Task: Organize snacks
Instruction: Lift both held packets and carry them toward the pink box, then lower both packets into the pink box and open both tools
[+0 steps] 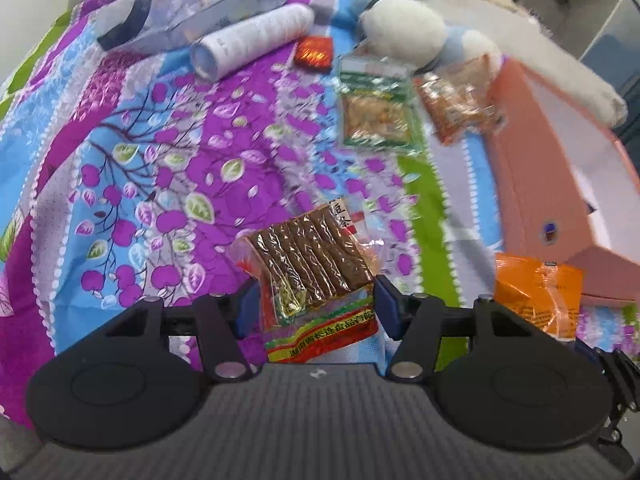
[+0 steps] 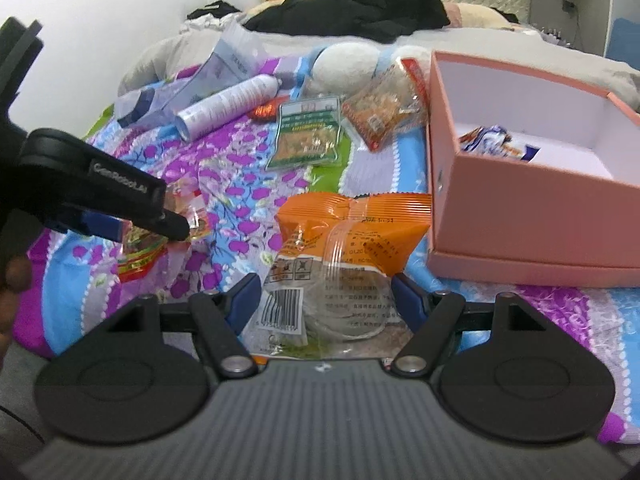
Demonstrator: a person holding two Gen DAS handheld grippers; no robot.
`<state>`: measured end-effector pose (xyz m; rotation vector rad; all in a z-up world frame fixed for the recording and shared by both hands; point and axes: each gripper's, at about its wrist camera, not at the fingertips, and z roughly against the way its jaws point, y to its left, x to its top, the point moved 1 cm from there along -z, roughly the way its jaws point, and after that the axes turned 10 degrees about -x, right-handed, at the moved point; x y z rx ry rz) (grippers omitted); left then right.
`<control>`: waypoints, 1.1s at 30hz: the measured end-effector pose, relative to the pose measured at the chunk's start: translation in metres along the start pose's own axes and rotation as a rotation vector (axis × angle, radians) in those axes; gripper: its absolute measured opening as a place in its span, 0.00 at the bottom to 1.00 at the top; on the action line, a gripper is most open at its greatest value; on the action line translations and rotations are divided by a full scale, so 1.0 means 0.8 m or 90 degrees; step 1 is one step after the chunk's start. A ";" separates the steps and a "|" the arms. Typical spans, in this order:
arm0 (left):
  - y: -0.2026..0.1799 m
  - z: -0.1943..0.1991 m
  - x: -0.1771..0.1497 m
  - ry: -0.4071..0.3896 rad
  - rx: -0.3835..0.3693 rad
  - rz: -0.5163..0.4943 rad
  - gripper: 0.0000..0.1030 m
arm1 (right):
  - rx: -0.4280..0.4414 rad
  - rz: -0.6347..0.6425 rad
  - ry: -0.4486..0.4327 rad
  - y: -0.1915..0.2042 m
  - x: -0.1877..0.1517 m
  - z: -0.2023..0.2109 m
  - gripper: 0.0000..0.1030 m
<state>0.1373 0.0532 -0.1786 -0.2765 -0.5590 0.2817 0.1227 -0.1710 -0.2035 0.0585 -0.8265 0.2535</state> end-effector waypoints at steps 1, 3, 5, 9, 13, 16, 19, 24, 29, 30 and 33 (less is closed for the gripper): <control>-0.004 0.006 0.001 -0.005 -0.006 -0.008 0.62 | -0.003 0.000 -0.005 -0.001 0.003 0.005 0.72; -0.015 0.017 0.003 -0.015 -0.018 -0.027 0.62 | -0.007 -0.002 -0.014 -0.004 0.009 0.014 0.72; -0.026 0.029 0.005 -0.026 -0.030 -0.045 0.62 | -0.005 -0.011 -0.023 -0.009 0.015 0.024 0.72; -0.045 0.050 0.009 -0.039 -0.060 -0.068 0.62 | -0.013 -0.016 -0.045 -0.015 0.028 0.046 0.72; -0.063 0.069 0.010 -0.052 -0.081 -0.096 0.62 | -0.023 -0.022 -0.064 -0.023 0.039 0.068 0.72; -0.077 0.080 0.010 -0.058 -0.101 -0.117 0.62 | -0.032 -0.036 -0.076 -0.033 0.043 0.082 0.72; -0.091 0.086 0.011 -0.064 -0.118 -0.136 0.62 | -0.044 -0.049 -0.083 -0.043 0.047 0.091 0.72; -0.120 0.085 0.020 -0.069 -0.142 -0.161 0.62 | -0.066 -0.071 -0.095 -0.065 0.054 0.095 0.72; -0.155 0.075 0.040 -0.077 -0.163 -0.202 0.62 | -0.079 -0.068 -0.117 -0.085 0.069 0.094 0.72; -0.164 0.072 0.045 -0.078 -0.165 -0.214 0.62 | -0.082 -0.064 -0.122 -0.089 0.074 0.093 0.72; -0.191 0.065 0.063 -0.091 -0.184 -0.240 0.62 | -0.100 -0.067 -0.145 -0.107 0.094 0.089 0.72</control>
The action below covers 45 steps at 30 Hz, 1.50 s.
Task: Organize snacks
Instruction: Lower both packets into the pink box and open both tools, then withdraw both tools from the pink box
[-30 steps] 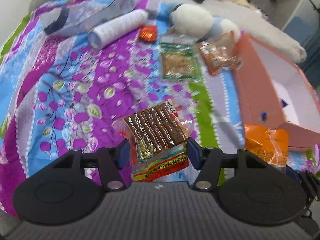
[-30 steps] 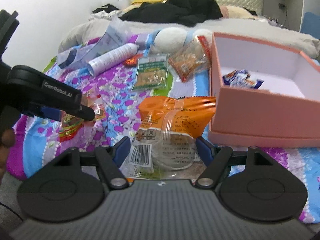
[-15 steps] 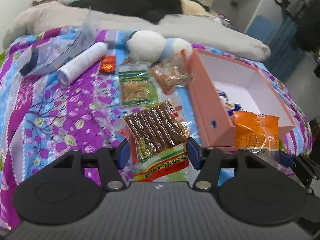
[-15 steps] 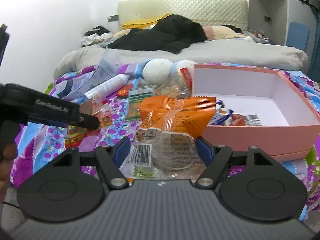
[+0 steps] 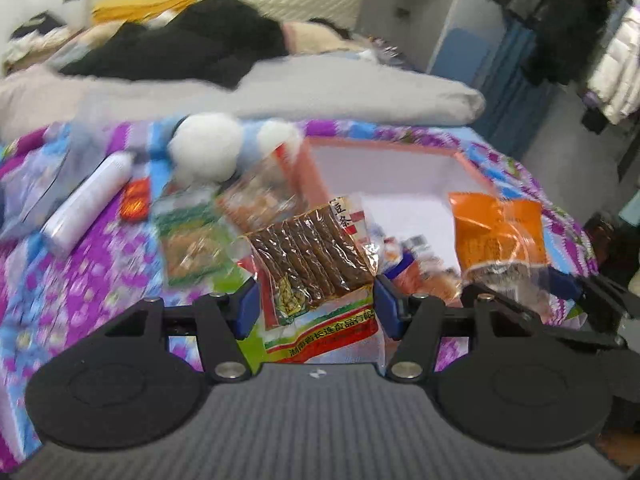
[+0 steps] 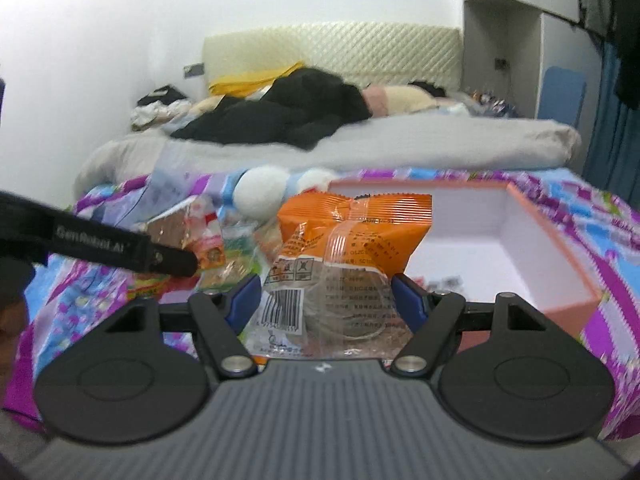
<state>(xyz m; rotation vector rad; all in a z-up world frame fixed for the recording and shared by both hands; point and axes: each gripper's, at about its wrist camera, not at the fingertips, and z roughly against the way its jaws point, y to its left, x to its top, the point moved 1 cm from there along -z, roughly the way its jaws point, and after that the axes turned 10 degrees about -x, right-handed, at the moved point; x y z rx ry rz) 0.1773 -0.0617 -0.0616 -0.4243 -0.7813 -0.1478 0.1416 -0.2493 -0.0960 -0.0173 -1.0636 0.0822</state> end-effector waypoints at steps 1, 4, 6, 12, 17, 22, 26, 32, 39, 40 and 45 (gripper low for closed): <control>-0.004 -0.006 0.008 -0.001 -0.001 -0.005 0.62 | -0.005 -0.001 -0.006 -0.003 0.005 -0.003 0.72; -0.017 -0.029 0.034 -0.004 -0.019 -0.020 0.62 | -0.030 -0.011 -0.025 -0.020 0.023 -0.023 0.72; -0.023 -0.044 0.050 -0.002 -0.021 -0.028 0.62 | -0.044 -0.024 -0.027 -0.029 0.032 -0.036 0.72; -0.034 -0.087 0.091 0.010 -0.015 -0.054 0.62 | -0.060 -0.046 0.003 -0.053 0.049 -0.074 0.72; -0.034 -0.144 0.115 0.047 0.000 -0.073 0.62 | -0.065 -0.089 0.030 -0.080 0.054 -0.105 0.73; -0.017 -0.187 0.120 0.082 0.002 -0.035 0.62 | -0.080 -0.111 0.060 -0.105 0.052 -0.132 0.73; -0.008 -0.200 0.121 0.089 0.012 -0.031 0.62 | -0.095 -0.108 0.085 -0.123 0.049 -0.150 0.73; 0.000 -0.204 0.121 0.098 0.006 -0.009 0.64 | -0.097 -0.108 0.107 -0.134 0.041 -0.162 0.73; 0.003 -0.184 0.123 0.080 -0.006 0.022 0.74 | -0.107 -0.112 0.114 -0.134 0.040 -0.161 0.86; 0.003 -0.178 0.124 0.069 -0.012 0.024 0.74 | -0.106 -0.114 0.113 -0.136 0.041 -0.160 0.86; -0.004 -0.148 0.133 0.036 -0.009 0.011 0.74 | -0.094 -0.114 0.089 -0.132 0.054 -0.145 0.86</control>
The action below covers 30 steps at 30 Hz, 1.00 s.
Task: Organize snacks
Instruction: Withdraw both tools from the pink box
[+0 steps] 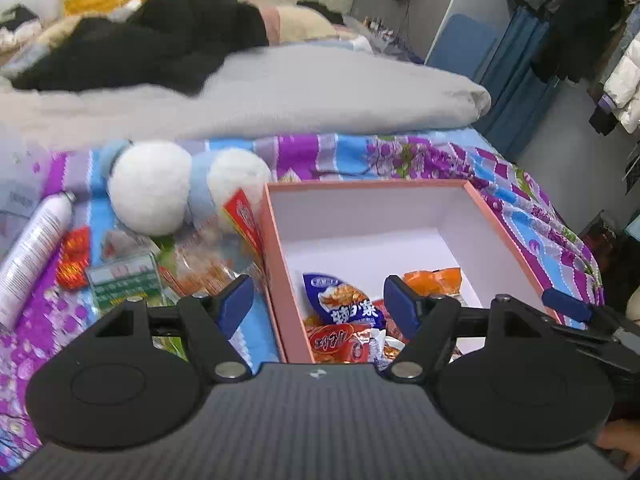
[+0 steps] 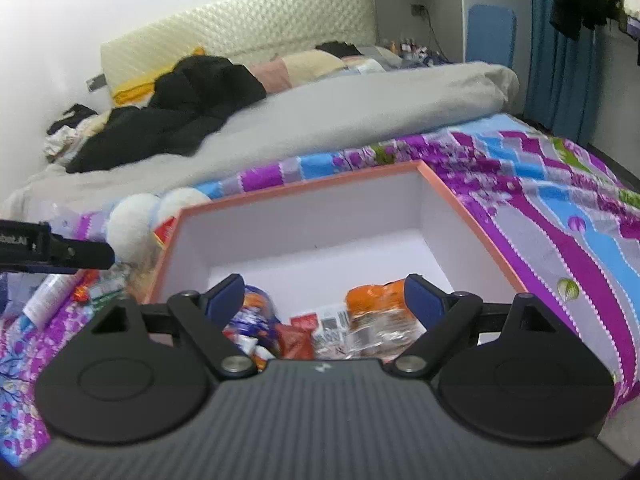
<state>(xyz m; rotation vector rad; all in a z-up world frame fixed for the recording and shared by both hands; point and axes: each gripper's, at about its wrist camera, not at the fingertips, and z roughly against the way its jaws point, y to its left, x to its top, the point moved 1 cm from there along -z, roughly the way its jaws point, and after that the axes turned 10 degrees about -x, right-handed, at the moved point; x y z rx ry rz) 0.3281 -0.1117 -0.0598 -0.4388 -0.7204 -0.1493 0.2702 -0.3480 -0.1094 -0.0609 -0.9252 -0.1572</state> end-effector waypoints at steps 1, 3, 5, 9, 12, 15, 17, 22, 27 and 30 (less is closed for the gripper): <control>-0.002 0.009 0.001 -0.010 0.004 -0.007 0.74 | 0.004 0.001 -0.007 0.002 0.002 0.005 0.86; -0.003 0.028 0.002 -0.029 0.006 -0.013 0.74 | 0.007 0.003 -0.019 0.005 0.005 0.014 0.86; -0.004 0.045 0.002 -0.044 0.007 -0.018 0.74 | 0.017 0.003 -0.032 0.011 0.007 0.027 0.86; -0.004 0.078 -0.007 -0.075 0.012 -0.028 0.74 | 0.044 0.004 -0.057 0.025 0.006 0.048 0.86; -0.003 0.096 -0.021 -0.091 0.019 -0.039 0.74 | 0.063 0.010 -0.077 0.040 0.004 0.063 0.86; -0.001 0.109 -0.037 -0.106 0.045 -0.063 0.74 | 0.081 0.018 -0.095 0.055 -0.003 0.080 0.86; 0.005 0.120 -0.048 -0.110 0.049 -0.068 0.74 | 0.099 0.017 -0.105 0.062 -0.008 0.089 0.86; 0.016 0.146 -0.074 -0.124 0.072 -0.074 0.74 | 0.100 0.028 -0.121 0.078 -0.026 0.107 0.86; 0.029 0.168 -0.105 -0.122 0.069 -0.071 0.74 | 0.105 0.032 -0.126 0.089 -0.052 0.125 0.86; 0.039 0.182 -0.128 -0.117 0.079 -0.066 0.74 | 0.109 0.039 -0.116 0.096 -0.071 0.136 0.86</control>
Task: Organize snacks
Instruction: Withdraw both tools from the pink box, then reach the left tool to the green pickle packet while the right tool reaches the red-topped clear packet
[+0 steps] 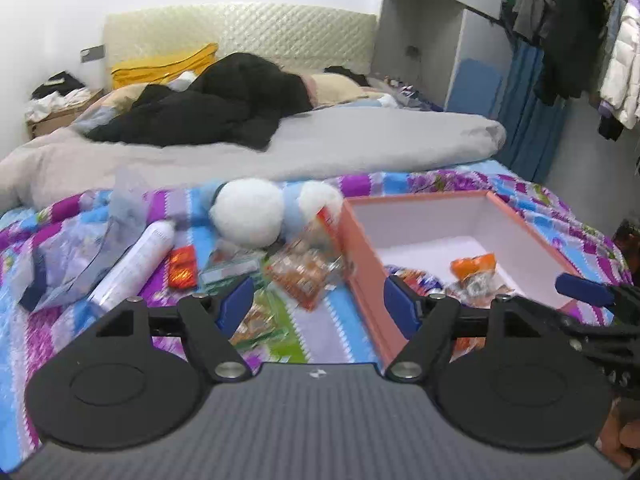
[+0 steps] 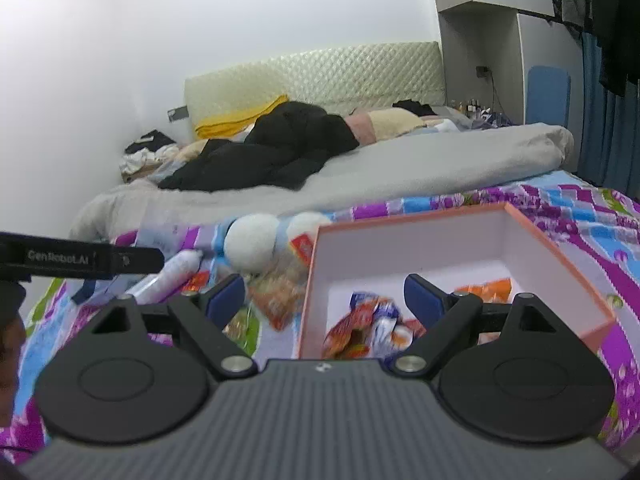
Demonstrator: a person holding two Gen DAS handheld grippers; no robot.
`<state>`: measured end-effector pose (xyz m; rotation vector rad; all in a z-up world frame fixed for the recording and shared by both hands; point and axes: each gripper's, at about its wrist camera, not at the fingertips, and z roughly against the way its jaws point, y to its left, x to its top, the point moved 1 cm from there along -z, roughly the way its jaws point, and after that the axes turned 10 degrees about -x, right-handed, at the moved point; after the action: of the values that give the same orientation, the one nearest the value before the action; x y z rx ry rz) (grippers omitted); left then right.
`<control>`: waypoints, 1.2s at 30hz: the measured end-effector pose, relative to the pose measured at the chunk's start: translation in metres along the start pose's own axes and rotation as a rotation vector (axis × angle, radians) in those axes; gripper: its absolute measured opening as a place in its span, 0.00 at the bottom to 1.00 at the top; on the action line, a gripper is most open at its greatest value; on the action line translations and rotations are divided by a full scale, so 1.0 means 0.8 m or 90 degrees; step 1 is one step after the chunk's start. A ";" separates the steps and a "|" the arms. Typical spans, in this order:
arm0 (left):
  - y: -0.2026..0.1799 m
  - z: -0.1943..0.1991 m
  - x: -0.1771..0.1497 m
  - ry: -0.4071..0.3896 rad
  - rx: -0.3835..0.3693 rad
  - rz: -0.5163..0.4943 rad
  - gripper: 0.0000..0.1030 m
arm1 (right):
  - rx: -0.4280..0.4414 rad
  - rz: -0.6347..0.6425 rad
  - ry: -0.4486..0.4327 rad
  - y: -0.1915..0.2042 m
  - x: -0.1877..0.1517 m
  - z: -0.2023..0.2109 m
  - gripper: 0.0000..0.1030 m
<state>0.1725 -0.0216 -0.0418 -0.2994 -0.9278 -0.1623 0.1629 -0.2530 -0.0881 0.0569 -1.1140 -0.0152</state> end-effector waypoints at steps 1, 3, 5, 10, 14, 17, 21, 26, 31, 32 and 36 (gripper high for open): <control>0.005 0.006 -0.007 0.004 -0.001 0.005 0.74 | 0.005 0.006 0.003 0.005 -0.006 0.005 0.86; 0.011 0.020 -0.023 0.007 0.008 0.009 0.74 | 0.010 0.019 0.012 0.014 -0.020 0.014 0.86; 0.013 0.034 -0.039 0.010 0.018 0.001 0.74 | 0.006 0.035 0.007 0.024 -0.033 0.026 0.86; 0.014 0.063 -0.083 0.019 0.019 0.008 0.74 | 0.029 0.033 0.027 0.038 -0.060 0.050 0.86; 0.021 0.074 -0.110 0.032 0.013 0.038 0.74 | 0.025 0.041 0.032 0.051 -0.079 0.064 0.86; 0.025 0.083 -0.125 0.035 0.010 0.047 0.74 | 0.029 0.057 0.027 0.061 -0.090 0.073 0.86; 0.031 0.095 -0.143 0.039 0.017 0.052 0.77 | 0.030 0.037 0.032 0.064 -0.099 0.079 0.86; 0.047 0.100 -0.160 0.044 0.035 0.076 0.79 | 0.037 0.038 0.035 0.072 -0.103 0.078 0.86; 0.068 0.099 -0.164 0.031 0.057 0.104 0.84 | 0.055 0.046 0.064 0.076 -0.102 0.062 0.85; 0.073 0.098 -0.165 0.027 0.059 0.110 0.84 | 0.054 0.052 0.067 0.079 -0.101 0.058 0.85; 0.094 0.082 -0.172 0.030 0.074 0.140 0.84 | 0.062 0.082 0.071 0.091 -0.099 0.040 0.85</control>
<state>0.0610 0.0723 -0.1300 -0.2864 -0.8470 0.0867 0.0976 -0.1781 -0.1413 0.0730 -1.0043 0.1557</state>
